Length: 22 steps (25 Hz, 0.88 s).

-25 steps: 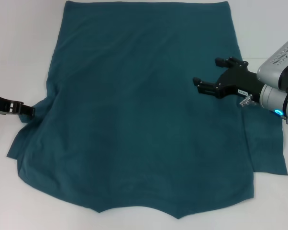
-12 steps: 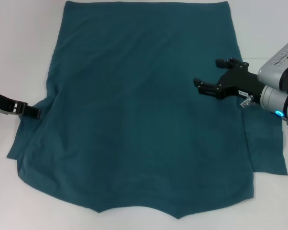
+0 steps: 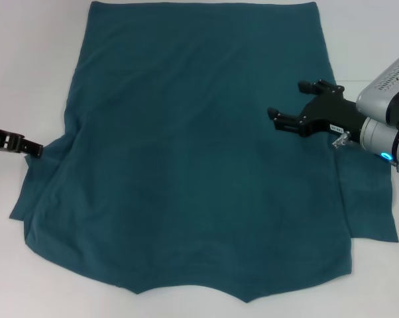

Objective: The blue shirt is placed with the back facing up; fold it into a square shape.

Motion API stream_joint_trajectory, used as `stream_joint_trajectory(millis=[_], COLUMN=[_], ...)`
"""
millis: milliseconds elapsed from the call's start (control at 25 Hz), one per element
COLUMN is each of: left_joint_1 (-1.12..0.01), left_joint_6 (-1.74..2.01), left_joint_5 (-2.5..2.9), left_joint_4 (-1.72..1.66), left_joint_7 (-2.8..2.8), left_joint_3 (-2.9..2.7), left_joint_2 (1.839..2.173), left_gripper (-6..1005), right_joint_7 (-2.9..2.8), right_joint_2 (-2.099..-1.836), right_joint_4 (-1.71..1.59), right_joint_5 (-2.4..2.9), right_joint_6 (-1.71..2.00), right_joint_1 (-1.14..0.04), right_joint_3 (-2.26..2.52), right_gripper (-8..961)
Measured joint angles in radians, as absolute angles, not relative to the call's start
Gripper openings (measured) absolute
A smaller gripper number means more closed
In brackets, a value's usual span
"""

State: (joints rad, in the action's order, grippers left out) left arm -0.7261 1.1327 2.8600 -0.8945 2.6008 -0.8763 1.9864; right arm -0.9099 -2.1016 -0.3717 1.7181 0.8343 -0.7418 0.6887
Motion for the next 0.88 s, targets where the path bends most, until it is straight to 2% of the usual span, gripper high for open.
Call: stream_joint_trajectory(millis=[880], left_joint_1=[-0.713], left_joint_6=[1.002], left_joint_5=[2.861], left_joint_4=[-0.787], left_joint_7=[2.576], left_joint_3=[-0.867], left_joint_2=[1.985], left_gripper=[928], right_joint_7=[-0.908], right_joint_2=[-2.102], right_joint_4=[-0.358], right_joint_5=[1.718], right_joint_6=[0.828], right_joint_1=[-0.749], right_joint_3=[0.689], right_gripper=[907])
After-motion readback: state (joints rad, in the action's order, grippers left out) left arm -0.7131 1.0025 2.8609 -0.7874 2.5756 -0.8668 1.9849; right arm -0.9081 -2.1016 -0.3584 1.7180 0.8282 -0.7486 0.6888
